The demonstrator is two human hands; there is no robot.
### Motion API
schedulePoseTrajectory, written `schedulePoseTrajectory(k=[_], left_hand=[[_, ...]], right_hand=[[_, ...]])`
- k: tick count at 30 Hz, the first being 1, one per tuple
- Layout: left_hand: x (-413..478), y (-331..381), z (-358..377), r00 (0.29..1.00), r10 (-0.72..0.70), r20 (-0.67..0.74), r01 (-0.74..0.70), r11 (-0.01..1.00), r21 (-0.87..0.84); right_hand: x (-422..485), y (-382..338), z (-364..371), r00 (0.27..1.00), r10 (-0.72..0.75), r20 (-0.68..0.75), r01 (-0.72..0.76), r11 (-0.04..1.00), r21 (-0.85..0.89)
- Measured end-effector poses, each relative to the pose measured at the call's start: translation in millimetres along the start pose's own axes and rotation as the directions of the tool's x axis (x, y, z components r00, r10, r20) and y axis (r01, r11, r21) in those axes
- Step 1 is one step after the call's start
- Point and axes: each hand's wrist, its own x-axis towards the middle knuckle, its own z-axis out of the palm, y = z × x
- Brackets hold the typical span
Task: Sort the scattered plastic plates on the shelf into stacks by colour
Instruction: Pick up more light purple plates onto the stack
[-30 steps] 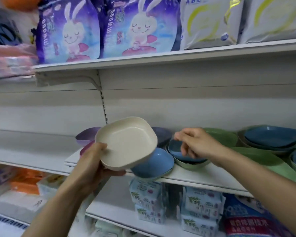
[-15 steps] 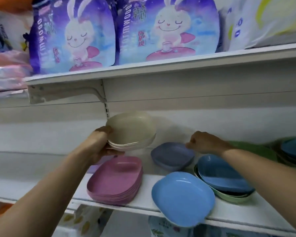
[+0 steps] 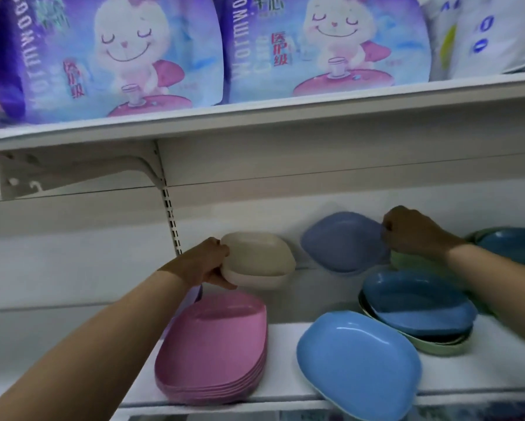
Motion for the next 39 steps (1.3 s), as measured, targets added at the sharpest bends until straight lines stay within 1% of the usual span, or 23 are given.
schedulePoseTrajectory(k=[4,6,8,10,11,12,13,14,15,16,17,18,19,20,21,22,23,25,26,31,35,37,39], left_hand=[[14,-8,12,0.998,-0.061,-0.012,0.062,0.989,0.136],[20,-8,12,0.998,-0.059,-0.020,0.062,0.948,0.312],[23,-5,9,0.999,-0.035,-0.012,0.036,0.866,0.499],[21,-2,8,1.000,-0.003,0.007,-0.002,0.773,0.634],[21,0,8,0.999,0.043,0.001,-0.031,0.704,0.710],[18,2,9,0.990,0.136,-0.022,-0.067,0.618,0.783],[12,6,13,0.967,0.251,-0.039,-0.114,0.565,0.817],[4,12,21,0.935,0.354,-0.030,-0.191,0.574,0.796],[-10,20,32,0.911,0.412,-0.012,-0.290,0.661,0.692],[-28,30,49,0.905,0.426,0.003,-0.374,0.792,0.483],[-48,40,67,0.914,0.405,0.021,-0.400,0.891,0.215],[-67,48,85,0.931,0.361,0.055,-0.360,0.933,-0.030],[-82,55,102,0.942,0.321,0.100,-0.297,0.933,-0.203],[-95,60,118,0.941,0.305,0.147,-0.250,0.919,-0.306],[-103,63,134,0.932,0.313,0.186,-0.227,0.899,-0.373],[-110,66,149,0.922,0.332,0.202,-0.221,0.876,-0.429],[-114,68,162,0.919,0.348,0.188,-0.224,0.850,-0.477],[-121,70,186,0.927,0.353,0.126,-0.234,0.806,-0.543],[-125,71,197,0.933,0.344,0.101,-0.231,0.793,-0.563],[-150,67,250,0.960,0.270,0.072,-0.155,0.729,-0.666],[-174,64,284,0.970,0.242,0.019,-0.156,0.683,-0.713],[-184,60,299,0.974,0.225,0.019,-0.143,0.682,-0.717],[-192,54,312,0.980,0.195,0.029,-0.121,0.710,-0.694]], right_hand=[[-13,6,-16,0.998,0.033,-0.056,-0.029,0.997,0.065],[-21,2,-19,0.997,0.039,-0.067,-0.033,0.995,0.090],[-28,-2,-23,0.995,0.058,-0.081,-0.048,0.991,0.123],[-33,-5,-28,0.992,0.083,-0.099,-0.063,0.979,0.192],[-36,-5,-31,0.990,0.098,-0.106,-0.070,0.968,0.243],[-39,-4,-34,0.987,0.116,-0.109,-0.079,0.951,0.299],[-42,-3,-36,0.986,0.133,-0.104,-0.088,0.931,0.355],[-46,-2,-39,0.985,0.145,-0.096,-0.094,0.908,0.409],[-51,-1,-41,0.985,0.149,-0.087,-0.094,0.885,0.456],[-56,1,-42,0.986,0.147,-0.077,-0.089,0.860,0.502],[-61,3,-44,0.987,0.142,-0.073,-0.080,0.835,0.544],[-66,5,-46,0.988,0.134,-0.071,-0.068,0.813,0.579],[-71,8,-50,0.990,0.120,-0.072,-0.053,0.796,0.602],[-77,12,-53,0.993,0.096,-0.072,-0.032,0.789,0.614],[-82,17,-58,0.996,0.063,-0.068,-0.008,0.789,0.615],[-87,22,-62,0.998,0.024,-0.060,0.017,0.792,0.611],[-92,29,-68,0.999,-0.017,-0.047,0.042,0.794,0.606],[-101,47,-84,0.996,-0.081,-0.032,0.084,0.803,0.590],[-104,60,-95,0.995,-0.088,-0.042,0.095,0.812,0.575],[-118,156,-155,0.993,0.042,-0.108,0.031,0.800,0.599],[-124,234,-170,0.985,0.133,-0.108,-0.044,0.805,0.592],[-127,258,-170,0.986,0.145,-0.084,-0.072,0.817,0.573],[-131,273,-168,0.986,0.151,-0.064,-0.089,0.818,0.568]])
